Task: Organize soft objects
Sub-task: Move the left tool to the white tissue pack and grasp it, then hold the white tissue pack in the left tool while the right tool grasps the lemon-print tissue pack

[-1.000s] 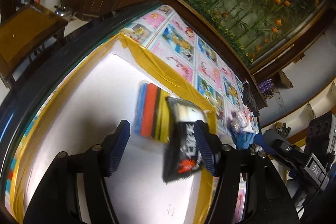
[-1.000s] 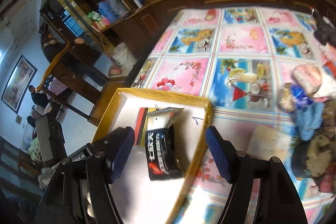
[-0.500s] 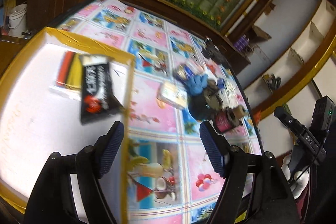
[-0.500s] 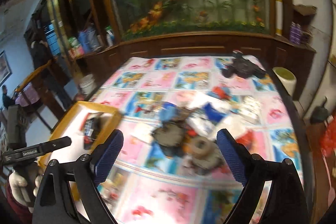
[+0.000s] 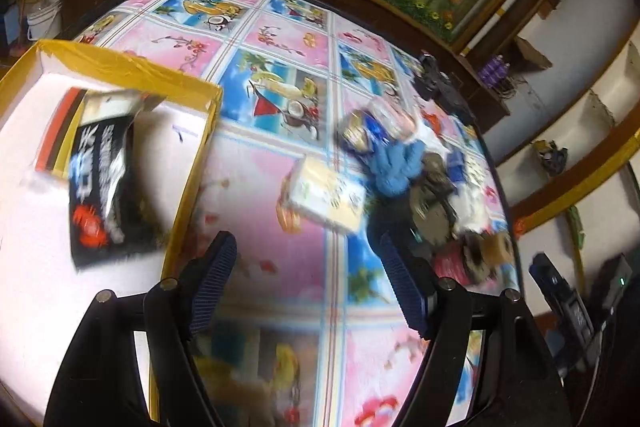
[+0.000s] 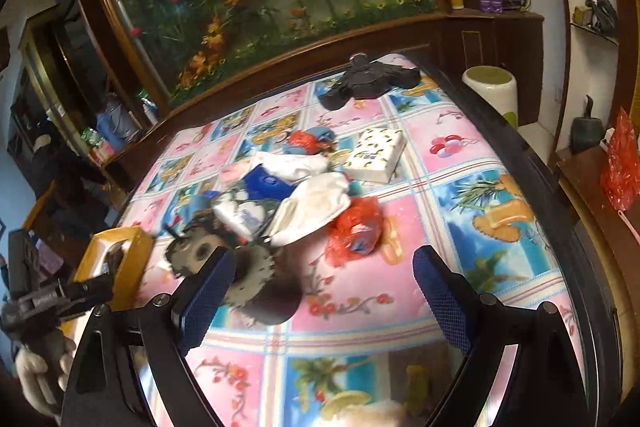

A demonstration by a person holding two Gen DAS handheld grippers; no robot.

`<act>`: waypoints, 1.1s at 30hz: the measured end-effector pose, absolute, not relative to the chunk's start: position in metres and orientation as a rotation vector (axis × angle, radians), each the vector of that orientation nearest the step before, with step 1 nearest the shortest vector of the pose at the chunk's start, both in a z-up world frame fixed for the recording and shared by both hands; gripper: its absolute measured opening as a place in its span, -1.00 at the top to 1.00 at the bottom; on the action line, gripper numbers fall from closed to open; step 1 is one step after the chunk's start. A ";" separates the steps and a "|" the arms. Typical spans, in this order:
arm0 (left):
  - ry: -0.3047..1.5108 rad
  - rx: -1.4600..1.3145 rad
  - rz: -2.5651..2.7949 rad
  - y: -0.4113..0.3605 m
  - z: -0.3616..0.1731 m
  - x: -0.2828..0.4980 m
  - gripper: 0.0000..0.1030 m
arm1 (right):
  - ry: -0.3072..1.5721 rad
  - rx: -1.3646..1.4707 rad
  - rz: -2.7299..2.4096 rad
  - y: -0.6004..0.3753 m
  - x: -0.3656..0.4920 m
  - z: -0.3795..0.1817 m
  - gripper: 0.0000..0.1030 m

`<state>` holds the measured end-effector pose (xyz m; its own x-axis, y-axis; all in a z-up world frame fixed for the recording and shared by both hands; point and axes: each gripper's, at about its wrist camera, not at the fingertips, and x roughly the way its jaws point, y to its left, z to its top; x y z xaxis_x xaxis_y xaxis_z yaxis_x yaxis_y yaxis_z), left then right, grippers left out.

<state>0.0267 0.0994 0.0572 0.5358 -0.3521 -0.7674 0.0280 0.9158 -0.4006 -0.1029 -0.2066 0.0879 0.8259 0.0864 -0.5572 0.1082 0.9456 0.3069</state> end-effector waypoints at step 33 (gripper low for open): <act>1.140 -0.144 -0.283 0.085 0.044 -0.024 -0.22 | 0.607 0.358 -0.097 -0.235 -0.056 0.038 -0.79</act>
<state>-0.0236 0.0849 0.0437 0.3874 -0.2944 -0.8736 0.1482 0.9552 -0.2562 -0.0560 -0.2350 0.0381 0.8190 0.0153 -0.5736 0.1932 0.9340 0.3006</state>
